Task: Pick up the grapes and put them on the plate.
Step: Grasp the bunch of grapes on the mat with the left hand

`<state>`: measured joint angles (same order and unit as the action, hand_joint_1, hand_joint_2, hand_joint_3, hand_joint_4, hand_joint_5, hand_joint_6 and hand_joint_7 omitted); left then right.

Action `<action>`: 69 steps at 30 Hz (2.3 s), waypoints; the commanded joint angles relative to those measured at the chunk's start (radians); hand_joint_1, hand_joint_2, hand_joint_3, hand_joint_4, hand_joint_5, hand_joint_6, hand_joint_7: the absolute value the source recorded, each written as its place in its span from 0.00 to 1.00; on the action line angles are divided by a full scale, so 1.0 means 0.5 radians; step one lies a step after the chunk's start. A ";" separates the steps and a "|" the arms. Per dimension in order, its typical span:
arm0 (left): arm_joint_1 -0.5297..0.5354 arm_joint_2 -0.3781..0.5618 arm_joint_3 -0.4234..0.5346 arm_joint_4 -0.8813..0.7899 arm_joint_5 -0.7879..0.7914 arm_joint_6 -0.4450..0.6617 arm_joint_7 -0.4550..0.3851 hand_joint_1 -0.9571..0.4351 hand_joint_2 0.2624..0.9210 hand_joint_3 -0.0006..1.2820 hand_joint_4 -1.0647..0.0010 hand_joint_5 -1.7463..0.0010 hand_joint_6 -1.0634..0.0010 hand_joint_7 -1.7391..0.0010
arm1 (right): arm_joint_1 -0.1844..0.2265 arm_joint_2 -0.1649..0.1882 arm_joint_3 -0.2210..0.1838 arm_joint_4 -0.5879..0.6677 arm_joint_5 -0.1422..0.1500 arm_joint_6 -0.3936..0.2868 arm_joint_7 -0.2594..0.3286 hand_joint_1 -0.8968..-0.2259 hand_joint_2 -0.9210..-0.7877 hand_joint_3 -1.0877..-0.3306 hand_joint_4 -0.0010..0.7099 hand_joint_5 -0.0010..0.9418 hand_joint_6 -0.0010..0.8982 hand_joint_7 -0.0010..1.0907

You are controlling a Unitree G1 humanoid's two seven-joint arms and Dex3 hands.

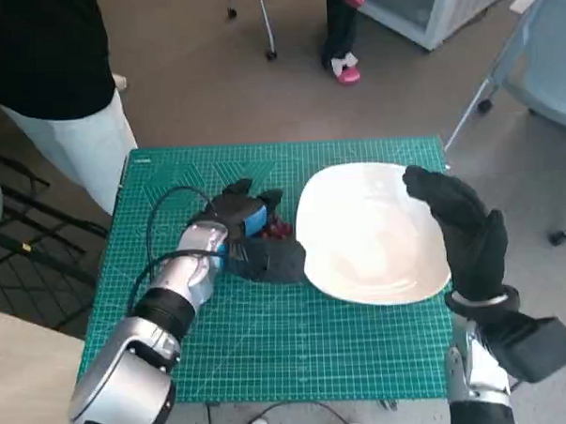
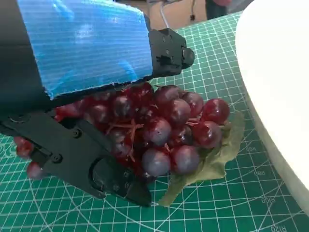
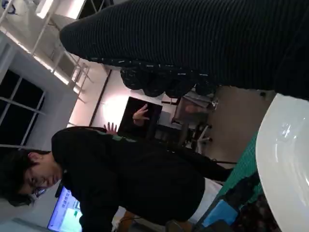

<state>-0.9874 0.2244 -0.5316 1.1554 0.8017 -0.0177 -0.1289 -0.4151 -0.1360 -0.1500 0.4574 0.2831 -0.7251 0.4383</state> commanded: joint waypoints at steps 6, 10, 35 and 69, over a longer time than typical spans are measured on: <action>0.040 -0.038 -0.049 0.091 -0.050 0.081 -0.039 0.49 0.71 0.01 1.00 1.00 0.80 0.99 | 0.015 -0.013 -0.011 0.038 0.016 0.011 0.024 0.45 0.00 0.27 0.54 0.00 0.04 0.37; 0.040 -0.044 -0.048 0.105 -0.064 0.096 -0.022 0.49 0.71 0.01 0.98 1.00 0.79 0.99 | 0.015 -0.014 -0.009 0.039 0.012 0.010 0.023 0.45 0.00 0.27 0.54 0.00 0.04 0.37; 0.056 -0.040 -0.218 0.234 0.025 0.032 0.451 0.72 1.00 0.14 0.48 0.26 0.47 0.41 | 0.010 -0.025 -0.008 0.046 0.013 0.019 0.023 0.45 0.00 0.27 0.55 0.00 0.04 0.37; 0.024 -0.004 -0.203 0.277 -0.046 -0.089 0.517 0.69 1.00 0.13 0.46 0.29 0.51 0.24 | -0.001 -0.037 -0.017 0.061 -0.008 -0.016 0.002 0.43 0.00 0.28 0.55 0.00 0.04 0.37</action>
<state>-1.0062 0.2147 -0.6306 1.2588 0.7794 -0.0653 0.1329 -0.4181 -0.1513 -0.1546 0.4738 0.2887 -0.7336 0.4435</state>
